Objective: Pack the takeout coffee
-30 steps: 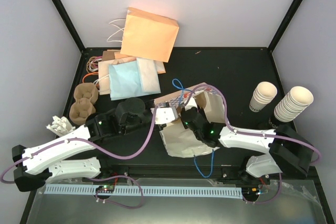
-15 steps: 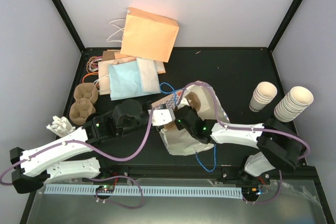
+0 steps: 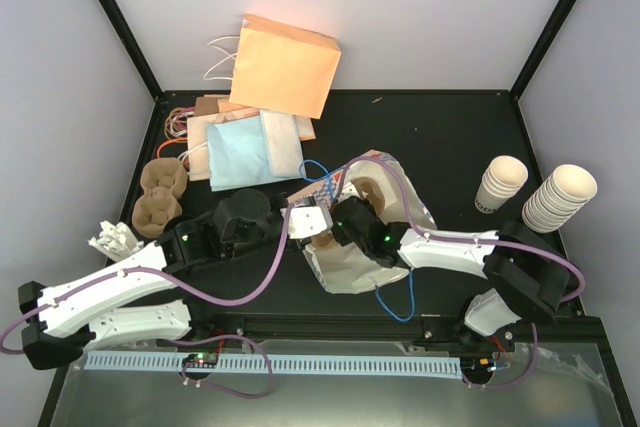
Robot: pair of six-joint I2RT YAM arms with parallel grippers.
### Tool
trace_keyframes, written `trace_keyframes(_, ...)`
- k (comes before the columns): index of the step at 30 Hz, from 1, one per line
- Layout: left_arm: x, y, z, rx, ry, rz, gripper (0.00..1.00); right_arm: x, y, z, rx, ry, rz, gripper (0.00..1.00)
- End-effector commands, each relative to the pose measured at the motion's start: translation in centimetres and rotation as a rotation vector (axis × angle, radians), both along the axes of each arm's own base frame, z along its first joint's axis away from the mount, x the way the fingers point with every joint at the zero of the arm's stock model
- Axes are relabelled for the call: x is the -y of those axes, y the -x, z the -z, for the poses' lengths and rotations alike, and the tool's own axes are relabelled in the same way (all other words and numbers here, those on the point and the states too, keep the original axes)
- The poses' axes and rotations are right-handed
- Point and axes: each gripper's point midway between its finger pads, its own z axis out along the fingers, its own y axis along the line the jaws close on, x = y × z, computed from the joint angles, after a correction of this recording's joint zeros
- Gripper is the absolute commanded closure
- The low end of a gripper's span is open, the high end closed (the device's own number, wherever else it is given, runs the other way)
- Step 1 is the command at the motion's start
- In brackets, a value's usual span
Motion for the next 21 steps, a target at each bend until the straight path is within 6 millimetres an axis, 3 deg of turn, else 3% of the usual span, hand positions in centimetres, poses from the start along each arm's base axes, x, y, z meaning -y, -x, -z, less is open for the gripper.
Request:
trace_keyframes(1,1.3,1.2,-2.9,0.003,0.075,0.078,0.98,0.0,0.2,0.1,-0.044,0.003,-0.025,0.29)
trace_keyframes(7,1.2,0.2,-2.9,0.001,0.078,0.033,0.98,0.5,0.9,-1.0,-0.053,-0.005,-0.037,0.19)
trace_keyframes(13,1.0,-1.5,-3.8,-0.022,0.092,-0.028,0.98,1.4,1.7,-2.8,-0.049,-0.009,-0.044,0.18)
trace_keyframes(21,1.1,-4.2,-3.6,-0.126,0.041,-0.117,0.98,2.3,1.8,-6.4,0.007,-0.017,-0.044,0.12)
